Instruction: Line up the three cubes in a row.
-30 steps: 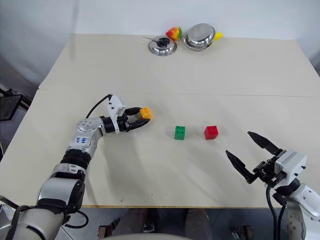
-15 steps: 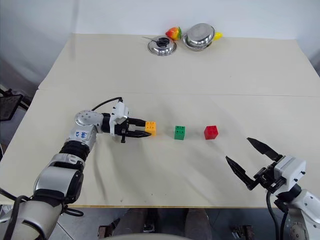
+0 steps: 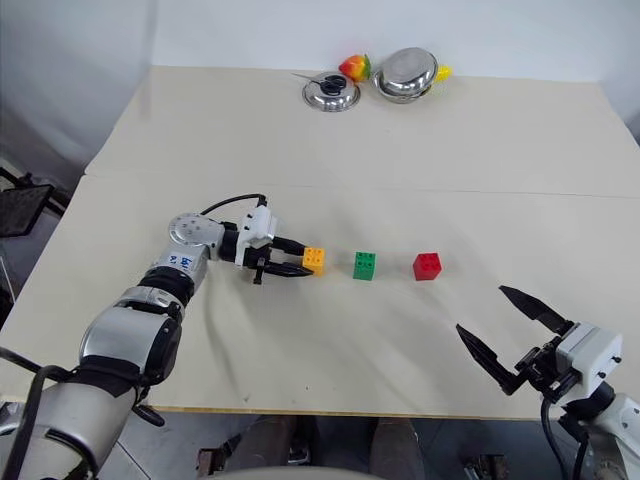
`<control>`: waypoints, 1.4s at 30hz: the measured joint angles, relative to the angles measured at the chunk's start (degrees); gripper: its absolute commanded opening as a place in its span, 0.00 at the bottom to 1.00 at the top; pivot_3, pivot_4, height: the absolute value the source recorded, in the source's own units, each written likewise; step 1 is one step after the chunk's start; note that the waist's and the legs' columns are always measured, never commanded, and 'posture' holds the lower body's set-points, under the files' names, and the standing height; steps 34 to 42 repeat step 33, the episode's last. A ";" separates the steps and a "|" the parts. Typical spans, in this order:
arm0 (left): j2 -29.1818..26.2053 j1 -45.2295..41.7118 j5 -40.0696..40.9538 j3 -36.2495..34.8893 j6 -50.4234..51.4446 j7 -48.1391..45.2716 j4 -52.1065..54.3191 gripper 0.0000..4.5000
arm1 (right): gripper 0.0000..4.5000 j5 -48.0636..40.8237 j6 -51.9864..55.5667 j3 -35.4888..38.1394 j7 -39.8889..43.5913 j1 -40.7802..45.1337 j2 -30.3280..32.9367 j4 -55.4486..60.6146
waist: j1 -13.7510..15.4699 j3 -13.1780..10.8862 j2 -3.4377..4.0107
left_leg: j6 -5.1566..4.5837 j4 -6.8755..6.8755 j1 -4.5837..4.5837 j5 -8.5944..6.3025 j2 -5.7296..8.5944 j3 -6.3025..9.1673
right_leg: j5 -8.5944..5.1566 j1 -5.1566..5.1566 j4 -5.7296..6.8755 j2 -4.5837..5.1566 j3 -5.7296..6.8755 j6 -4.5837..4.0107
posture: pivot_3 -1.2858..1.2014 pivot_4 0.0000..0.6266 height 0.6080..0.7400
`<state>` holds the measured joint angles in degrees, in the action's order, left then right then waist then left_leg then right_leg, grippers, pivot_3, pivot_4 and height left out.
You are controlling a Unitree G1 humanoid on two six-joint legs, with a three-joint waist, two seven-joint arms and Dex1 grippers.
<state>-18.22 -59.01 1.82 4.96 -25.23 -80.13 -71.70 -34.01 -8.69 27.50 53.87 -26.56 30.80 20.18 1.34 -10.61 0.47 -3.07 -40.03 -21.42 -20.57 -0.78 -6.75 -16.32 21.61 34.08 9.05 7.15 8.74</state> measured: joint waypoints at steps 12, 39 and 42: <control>-6.05 1.76 0.24 -3.07 -1.31 -3.44 0.51 0.83 | 1.00 -0.59 0.01 0.28 1.68 0.49 1.04 -0.28 | -0.81 -0.01 -0.01 | -0.01 0.03 -0.07 0.00 -0.02 -0.03 | 0.00 0.12 0.02 -0.01 0.01 0.00 | 0.52 0.24 1.00; -20.60 60.97 19.29 -22.94 24.39 14.99 71.20 0.83 | 1.00 1.08 -6.71 2.04 24.03 14.96 12.96 -28.36 | -1.36 -0.05 0.05 | 0.09 0.05 0.14 -0.05 0.05 0.30 | -0.09 -0.13 -0.05 0.47 0.27 -0.16 | 0.52 0.24 1.00; -20.60 60.97 19.29 -22.94 24.39 14.99 71.20 0.83 | 1.00 1.08 -6.71 2.04 24.03 14.96 12.96 -28.36 | -1.36 -0.05 0.05 | 0.09 0.05 0.14 -0.05 0.05 0.30 | -0.09 -0.13 -0.05 0.47 0.27 -0.16 | 0.52 0.24 1.00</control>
